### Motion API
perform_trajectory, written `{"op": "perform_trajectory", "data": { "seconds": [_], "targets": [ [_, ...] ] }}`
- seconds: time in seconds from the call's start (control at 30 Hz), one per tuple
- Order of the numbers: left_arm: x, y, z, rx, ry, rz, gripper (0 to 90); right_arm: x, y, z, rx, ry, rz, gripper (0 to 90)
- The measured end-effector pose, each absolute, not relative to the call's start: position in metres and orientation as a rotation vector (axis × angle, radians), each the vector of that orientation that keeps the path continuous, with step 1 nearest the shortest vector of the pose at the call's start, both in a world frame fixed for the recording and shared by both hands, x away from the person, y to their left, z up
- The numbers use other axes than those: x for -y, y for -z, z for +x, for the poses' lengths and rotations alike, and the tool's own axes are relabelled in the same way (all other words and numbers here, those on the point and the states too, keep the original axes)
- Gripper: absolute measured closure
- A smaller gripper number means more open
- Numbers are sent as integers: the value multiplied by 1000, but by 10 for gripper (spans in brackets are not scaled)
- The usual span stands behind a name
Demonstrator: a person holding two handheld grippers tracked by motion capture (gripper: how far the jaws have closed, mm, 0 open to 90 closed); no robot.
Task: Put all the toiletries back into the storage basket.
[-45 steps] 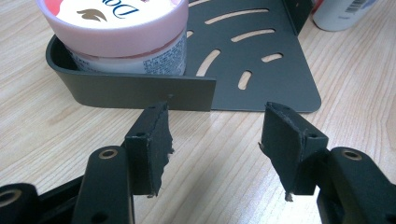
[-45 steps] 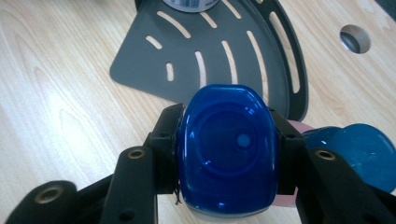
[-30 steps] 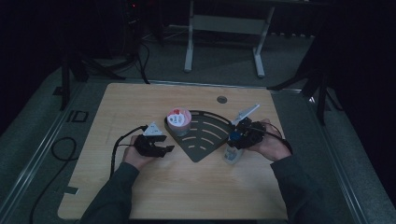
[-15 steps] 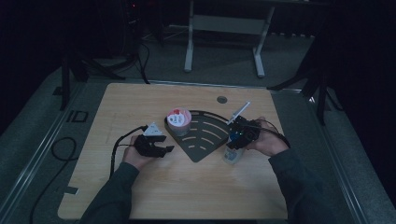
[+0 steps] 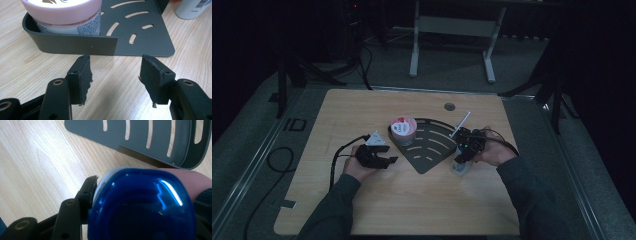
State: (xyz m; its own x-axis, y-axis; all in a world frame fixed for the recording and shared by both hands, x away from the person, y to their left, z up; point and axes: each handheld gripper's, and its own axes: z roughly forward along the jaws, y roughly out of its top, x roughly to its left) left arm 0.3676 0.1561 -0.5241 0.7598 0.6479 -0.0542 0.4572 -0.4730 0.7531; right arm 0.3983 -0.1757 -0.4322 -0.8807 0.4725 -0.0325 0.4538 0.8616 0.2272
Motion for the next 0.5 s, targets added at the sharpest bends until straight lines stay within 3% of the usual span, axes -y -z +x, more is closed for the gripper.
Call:
{"op": "perform_trajectory", "data": {
  "seconds": [0.5],
  "targets": [
    [-157,526,368,-829,-297,2155,421,171,434,394,-2958,-275,666,541]
  ]
}}
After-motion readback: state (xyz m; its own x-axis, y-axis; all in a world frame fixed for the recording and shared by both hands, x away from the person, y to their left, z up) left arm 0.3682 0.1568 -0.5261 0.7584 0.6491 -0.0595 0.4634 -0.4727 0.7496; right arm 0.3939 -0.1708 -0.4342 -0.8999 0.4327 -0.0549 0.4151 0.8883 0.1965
